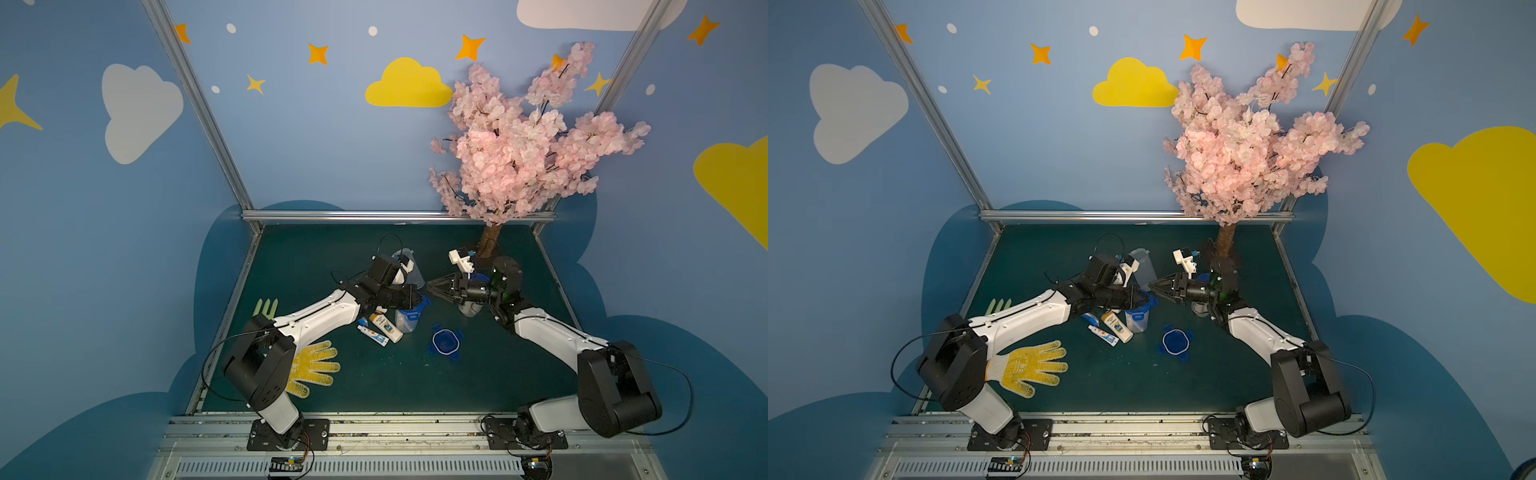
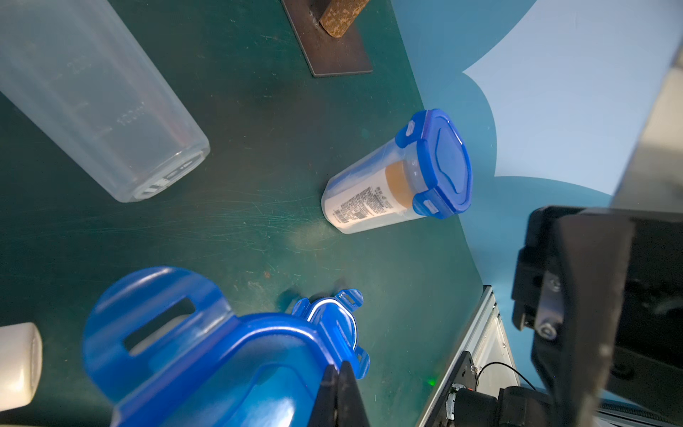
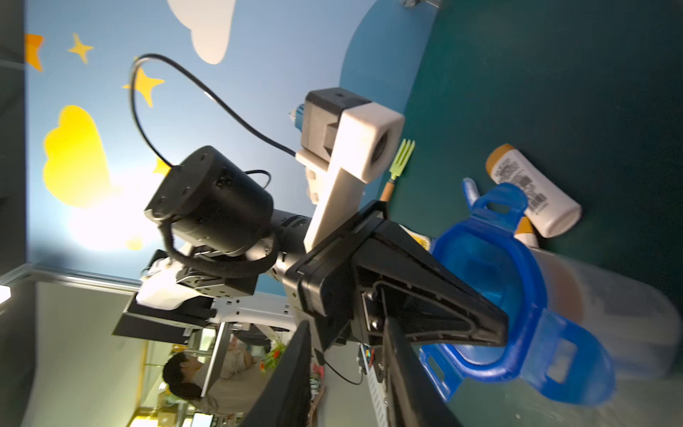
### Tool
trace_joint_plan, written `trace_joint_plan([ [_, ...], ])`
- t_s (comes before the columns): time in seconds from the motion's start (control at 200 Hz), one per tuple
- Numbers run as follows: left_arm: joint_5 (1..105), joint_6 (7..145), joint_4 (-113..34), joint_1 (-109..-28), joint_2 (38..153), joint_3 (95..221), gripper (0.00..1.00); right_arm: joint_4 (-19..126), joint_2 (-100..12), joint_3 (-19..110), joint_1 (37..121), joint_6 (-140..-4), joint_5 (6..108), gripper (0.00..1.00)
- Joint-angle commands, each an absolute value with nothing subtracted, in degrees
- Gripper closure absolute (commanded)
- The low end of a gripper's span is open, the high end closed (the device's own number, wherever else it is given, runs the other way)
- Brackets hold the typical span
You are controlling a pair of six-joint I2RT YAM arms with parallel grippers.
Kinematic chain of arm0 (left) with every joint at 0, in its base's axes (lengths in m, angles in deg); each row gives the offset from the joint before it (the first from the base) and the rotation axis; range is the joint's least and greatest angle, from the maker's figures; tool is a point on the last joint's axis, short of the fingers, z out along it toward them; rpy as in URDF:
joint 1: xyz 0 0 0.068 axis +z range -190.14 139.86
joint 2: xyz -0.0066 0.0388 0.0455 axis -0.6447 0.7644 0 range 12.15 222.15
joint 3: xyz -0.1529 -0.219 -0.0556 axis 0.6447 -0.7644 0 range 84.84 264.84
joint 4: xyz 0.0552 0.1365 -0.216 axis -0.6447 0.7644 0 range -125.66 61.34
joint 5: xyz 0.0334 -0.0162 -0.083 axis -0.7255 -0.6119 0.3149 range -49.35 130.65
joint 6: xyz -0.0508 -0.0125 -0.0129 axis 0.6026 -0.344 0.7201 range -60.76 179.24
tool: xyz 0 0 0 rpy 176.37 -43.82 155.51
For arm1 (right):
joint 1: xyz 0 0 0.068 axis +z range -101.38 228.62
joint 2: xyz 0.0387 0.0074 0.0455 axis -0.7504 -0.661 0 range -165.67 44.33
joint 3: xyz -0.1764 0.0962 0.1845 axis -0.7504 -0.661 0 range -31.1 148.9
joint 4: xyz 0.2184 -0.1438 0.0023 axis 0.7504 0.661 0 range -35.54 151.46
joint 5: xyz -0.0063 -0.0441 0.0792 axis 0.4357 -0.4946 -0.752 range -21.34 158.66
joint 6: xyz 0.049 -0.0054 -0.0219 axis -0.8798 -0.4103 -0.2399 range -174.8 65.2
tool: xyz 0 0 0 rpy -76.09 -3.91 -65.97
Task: Take out toiletry kits
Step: Unfasten the latch on the container, then open the lid of the container.
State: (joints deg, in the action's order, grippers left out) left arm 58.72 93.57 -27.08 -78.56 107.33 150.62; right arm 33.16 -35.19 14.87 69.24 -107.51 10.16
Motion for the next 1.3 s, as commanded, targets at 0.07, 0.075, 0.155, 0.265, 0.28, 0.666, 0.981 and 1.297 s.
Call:
trace_joint_plan([
  [0.07, 53.0, 91.9, -4.0, -78.4, 112.4, 147.8, 0.98, 67.2, -32.0, 22.6, 70.3, -85.8, 19.8, 0.63],
  [0.075, 53.0, 91.8, -3.9, -78.4, 112.3, 147.9, 0.98, 67.7, -32.1, 22.8, 70.3, -85.6, 19.9, 0.62],
  [0.155, 53.4, 91.6, -3.4, -78.6, 111.6, 149.2, 0.98, 73.7, -33.3, 24.8, 70.5, -82.4, 22.3, 0.6],
  [0.265, 53.4, 91.4, -2.7, -78.5, 110.6, 150.3, 0.98, 74.5, -35.0, 24.1, 70.6, -81.8, 23.1, 0.57],
  [0.28, 53.4, 91.4, -2.6, -78.5, 110.4, 150.4, 0.98, 74.4, -35.3, 24.0, 70.7, -81.9, 23.2, 0.57],
  [0.666, 53.7, 91.2, -2.8, -78.6, 110.7, 151.2, 0.98, 71.3, -43.2, 25.9, 71.6, -82.1, 21.9, 0.54],
  [0.981, 53.6, 91.1, -3.0, -78.6, 111.2, 151.0, 0.98, 59.7, -46.5, 24.5, 71.8, -88.2, 14.8, 0.62],
  [1.297, 53.7, 91.0, -3.2, -78.5, 111.7, 151.0, 0.98, 57.5, -44.3, 22.4, 71.0, -89.6, 15.8, 0.85],
])
